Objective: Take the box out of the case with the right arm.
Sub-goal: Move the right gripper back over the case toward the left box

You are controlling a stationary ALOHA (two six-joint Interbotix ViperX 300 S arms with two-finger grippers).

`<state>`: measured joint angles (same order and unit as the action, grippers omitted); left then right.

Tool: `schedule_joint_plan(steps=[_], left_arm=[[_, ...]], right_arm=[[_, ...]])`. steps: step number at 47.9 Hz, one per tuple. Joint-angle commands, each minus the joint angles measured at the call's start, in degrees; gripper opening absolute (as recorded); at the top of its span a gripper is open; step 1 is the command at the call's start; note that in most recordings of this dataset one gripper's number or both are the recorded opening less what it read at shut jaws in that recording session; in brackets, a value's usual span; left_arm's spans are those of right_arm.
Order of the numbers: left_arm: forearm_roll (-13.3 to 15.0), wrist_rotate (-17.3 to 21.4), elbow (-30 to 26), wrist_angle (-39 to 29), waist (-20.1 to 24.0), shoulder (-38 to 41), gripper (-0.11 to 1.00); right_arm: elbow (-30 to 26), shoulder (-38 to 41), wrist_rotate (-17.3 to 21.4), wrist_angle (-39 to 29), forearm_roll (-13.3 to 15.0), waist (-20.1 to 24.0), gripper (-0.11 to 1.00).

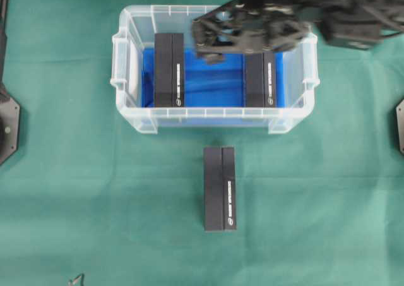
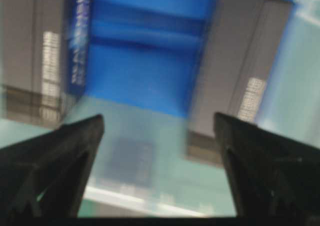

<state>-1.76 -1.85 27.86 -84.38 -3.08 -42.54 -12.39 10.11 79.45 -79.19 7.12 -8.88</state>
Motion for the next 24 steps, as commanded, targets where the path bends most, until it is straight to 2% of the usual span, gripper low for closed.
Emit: schedule_joint_plan(steps=[1,16,24], left_arm=[[-0.2,0.0,-1.4,0.2,0.1,0.0,0.02],[-0.2,0.0,-1.8,0.1,0.2,-0.9,0.02],[-0.2,0.0,-1.8,0.1,0.1,-0.9,0.02]], right_arm=[[-6.5,2.5,0.0,0.2,0.1,0.7,0.9],[-19.7,12.4,0.2,0.4,-0.2,1.6,0.9],[-22.4,15.1,0.2,0.6,-1.1,1.6,0.9]])
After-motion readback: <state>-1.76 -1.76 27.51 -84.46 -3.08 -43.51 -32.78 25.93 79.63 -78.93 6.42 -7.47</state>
